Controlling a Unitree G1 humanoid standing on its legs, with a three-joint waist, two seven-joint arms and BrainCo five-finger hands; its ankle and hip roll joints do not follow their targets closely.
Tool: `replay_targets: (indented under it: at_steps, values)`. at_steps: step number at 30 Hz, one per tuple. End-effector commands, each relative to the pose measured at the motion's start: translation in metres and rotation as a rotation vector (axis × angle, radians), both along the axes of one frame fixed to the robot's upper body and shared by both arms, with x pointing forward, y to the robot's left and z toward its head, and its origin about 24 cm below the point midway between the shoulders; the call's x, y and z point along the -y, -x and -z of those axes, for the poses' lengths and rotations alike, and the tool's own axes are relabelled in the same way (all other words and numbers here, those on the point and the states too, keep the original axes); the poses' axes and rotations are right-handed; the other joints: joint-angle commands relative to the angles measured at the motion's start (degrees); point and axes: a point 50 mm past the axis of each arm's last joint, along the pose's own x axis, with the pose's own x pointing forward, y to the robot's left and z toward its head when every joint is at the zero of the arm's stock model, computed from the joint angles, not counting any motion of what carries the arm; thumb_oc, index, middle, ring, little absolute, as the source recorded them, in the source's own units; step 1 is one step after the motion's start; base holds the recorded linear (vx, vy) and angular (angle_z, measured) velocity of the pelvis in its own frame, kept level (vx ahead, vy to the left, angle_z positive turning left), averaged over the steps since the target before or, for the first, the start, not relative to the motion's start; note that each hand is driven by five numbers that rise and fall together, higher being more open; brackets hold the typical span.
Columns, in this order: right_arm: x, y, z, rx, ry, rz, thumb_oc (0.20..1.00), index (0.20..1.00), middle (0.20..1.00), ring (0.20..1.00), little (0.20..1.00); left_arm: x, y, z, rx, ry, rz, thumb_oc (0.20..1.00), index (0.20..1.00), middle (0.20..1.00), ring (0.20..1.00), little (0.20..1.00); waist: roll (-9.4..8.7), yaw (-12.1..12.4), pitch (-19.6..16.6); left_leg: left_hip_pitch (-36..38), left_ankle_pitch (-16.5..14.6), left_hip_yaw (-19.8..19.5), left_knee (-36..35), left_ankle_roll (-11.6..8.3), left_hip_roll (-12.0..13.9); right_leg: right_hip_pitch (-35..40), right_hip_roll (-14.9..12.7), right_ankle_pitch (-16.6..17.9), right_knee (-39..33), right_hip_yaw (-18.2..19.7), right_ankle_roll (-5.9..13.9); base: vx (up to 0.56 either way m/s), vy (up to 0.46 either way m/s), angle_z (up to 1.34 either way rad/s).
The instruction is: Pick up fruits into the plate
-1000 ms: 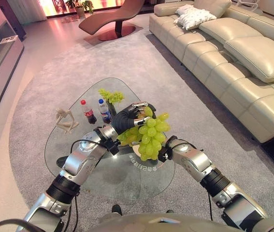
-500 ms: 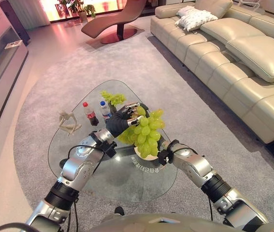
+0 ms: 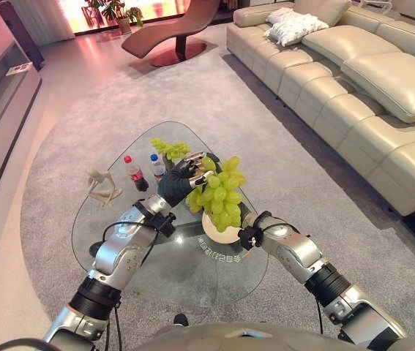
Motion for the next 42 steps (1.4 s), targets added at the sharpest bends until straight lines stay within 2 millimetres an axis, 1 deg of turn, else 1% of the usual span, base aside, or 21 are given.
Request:
replay_targets:
  at_steps: [1, 2, 3, 12, 21, 25, 26, 27, 28, 32, 33, 35, 36, 42]
  values:
    - [-0.02, -0.012, -0.043, 0.156, -0.182, 0.0, 0.2, 0.2, 0.2, 0.2, 0.2, -0.006, -0.014, -0.018, 0.046, 0.087, -0.047, 0.244, 0.244, 0.244, 0.244, 0.244, -2.91, 1.15, 0.35, 1.73, -3.64, 1.33, 1.26, -1.23, 3.5, 0.25, -6.34, 2.84, 1.7, -4.95, 2.17, 0.0, 0.0, 0.0]
    - [-0.02, -0.012, -0.043, 0.154, -0.183, 0.002, 0.2, 0.2, 0.2, 0.2, 0.2, -0.006, -0.014, -0.017, 0.038, 0.087, -0.05, 0.721, 0.721, 0.721, 0.721, 0.721, -2.91, 1.09, 0.34, 1.72, -3.64, 1.28, 1.27, -1.21, 3.48, 0.23, -6.28, 2.8, 1.72, -4.83, 2.14, 0.0, 0.0, 0.0]
    - [-0.02, -0.011, -0.044, 0.152, -0.184, 0.003, 0.2, 0.2, 0.2, 0.2, 0.2, -0.006, -0.014, -0.015, 0.032, 0.085, -0.049, 1.0, 1.0, 1.0, 1.0, 1.0, -2.91, 1.03, 0.33, 1.7, -3.64, 1.2, 1.26, -1.17, 3.45, 0.18, -6.21, 2.77, 1.73, -4.67, 2.1, 0.0, 0.0, 0.0]
    - [-0.017, -0.015, -0.049, 0.139, -0.241, 0.065, 0.2, 0.2, 0.2, 0.2, 0.2, -0.003, -0.015, -0.005, -0.028, 0.019, -0.047, 1.0, 1.0, 1.0, 1.0, 1.0, -2.58, 0.83, 0.52, 1.41, -3.57, 0.26, 1.4, -1.01, 3.32, 0.1, -5.64, 2.26, 2.1, -3.76, 1.69, 0.0, -0.002, 0.02]
    - [-0.013, -0.017, -0.052, 0.116, -0.322, 0.147, 0.2, 0.2, 0.2, 0.2, 0.2, -0.009, -0.015, 0.004, -0.066, -0.06, -0.099, 1.0, 1.0, 1.0, 1.0, 1.0, -1.96, 0.69, 0.62, 1.41, -3.58, 0.21, 1.51, -1.0, 3.25, 0.03, -5.6, 1.96, 2.43, -3.71, 1.59, 0.0, 0.0, 0.0]
    - [-0.008, -0.018, -0.053, 0.125, -0.325, 0.176, 0.2, 0.2, 0.2, 0.2, 0.2, -0.013, -0.015, 0.007, -0.072, -0.076, -0.119, 1.0, 1.0, 1.0, 1.0, 1.0, -1.86, 0.7, 0.72, 1.3, -3.61, 0.17, 1.6, -0.95, 3.21, -0.08, -5.64, 1.89, 2.56, -3.74, 1.57, 0.0, 0.0, 0.0]
    - [-0.003, -0.019, -0.051, 0.128, -0.32, 0.207, 0.2, 0.2, 0.2, 0.2, 0.2, -0.02, -0.015, 0.011, -0.079, -0.094, -0.164, 1.0, 1.0, 1.0, 1.0, 1.0, -1.78, 0.71, 0.77, 1.32, -3.62, 0.17, 1.6, -0.95, 3.19, -0.02, -5.65, 1.87, 2.53, -3.77, 1.55, 0.0, 0.0, 0.0]
    - [-0.002, -0.019, -0.051, 0.129, -0.319, 0.211, 0.2, 0.2, 0.2, 0.2, 0.2, -0.02, -0.015, 0.011, -0.08, -0.095, -0.169, 1.0, 1.0, 1.0, 1.0, 1.0, -1.78, 0.71, 0.79, 1.32, -3.62, 0.14, 1.61, -0.94, 3.17, -0.03, -5.65, 1.87, 2.55, -3.75, 1.55, 0.0, 0.0, 0.0]
    - [0.004, -0.02, -0.049, 0.135, -0.308, 0.237, 0.2, 0.2, 0.2, 0.2, 0.2, -0.027, -0.015, 0.015, -0.09, -0.097, -0.223, 1.0, 1.0, 1.0, 1.0, 1.0, -1.81, 0.74, 0.88, 1.14, -3.65, 0.0, 1.79, -0.93, 3.13, -0.22, -5.61, 1.79, 2.75, -3.56, 1.5, 0.0, 0.0, 0.0]
    - [0.015, -0.019, -0.046, 0.145, -0.3, 0.278, 0.2, 0.2, 0.2, 0.2, 0.2, -0.038, -0.013, 0.019, -0.092, -0.091, -0.287, 1.0, 1.0, 1.0, 1.0, 1.0, -1.93, 0.78, 1.19, 0.81, -3.7, -0.21, 1.83, -0.84, 3.05, -0.49, -5.54, 1.66, 2.87, -3.45, 1.4, 0.0, -0.001, 0.01]
    - [0.019, -0.019, -0.044, 0.141, -0.295, 0.292, 0.2, 0.2, 0.2, 0.2, 0.2, -0.043, -0.012, 0.023, -0.1, -0.1, -0.326, 1.0, 1.0, 1.0, 1.0, 1.0, -2.06, 0.86, 1.3, 0.79, -3.73, -0.3, 1.73, -0.8, 3.0, -0.5, -5.48, 1.65, 2.77, -3.38, 1.33, 0.0, -0.002, 0.06]
    - [0.023, -0.018, -0.042, 0.142, -0.291, 0.301, 0.2, 0.2, 0.2, 0.2, 0.2, -0.047, -0.011, 0.026, -0.112, -0.1, -0.346, 1.0, 1.0, 1.0, 1.0, 1.0, -2.08, 0.88, 1.42, 0.74, -3.66, -0.33, 1.67, -0.81, 3.02, -0.54, -5.47, 1.65, 2.77, -3.44, 1.34, 0.0, 0.0, 0.02]
    - [0.027, -0.017, -0.041, 0.146, -0.288, 0.307, 0.2, 0.2, 0.2, 0.2, 0.2, -0.051, -0.009, 0.03, -0.127, -0.1, -0.372, 1.0, 1.0, 1.0, 1.0, 1.0, -2.2, 0.96, 1.63, 0.69, -3.67, -0.39, 1.68, -0.76, 3.03, -0.54, -5.43, 1.62, 2.75, -3.44, 1.29, 0.0, 0.0, 0.0]
    - [0.035, -0.017, -0.039, 0.151, -0.284, 0.316, 0.2, 0.2, 0.2, 0.2, 0.2, -0.058, -0.008, 0.036, -0.143, -0.07, -0.425, 1.0, 1.0, 1.0, 1.0, 1.0, -2.68, 1.1, 2.0, 0.46, -3.59, -0.66, 1.47, -0.82, 3.13, -0.58, -5.38, 1.67, 2.54, -3.72, 1.32, 0.0, 0.0, 0.0]
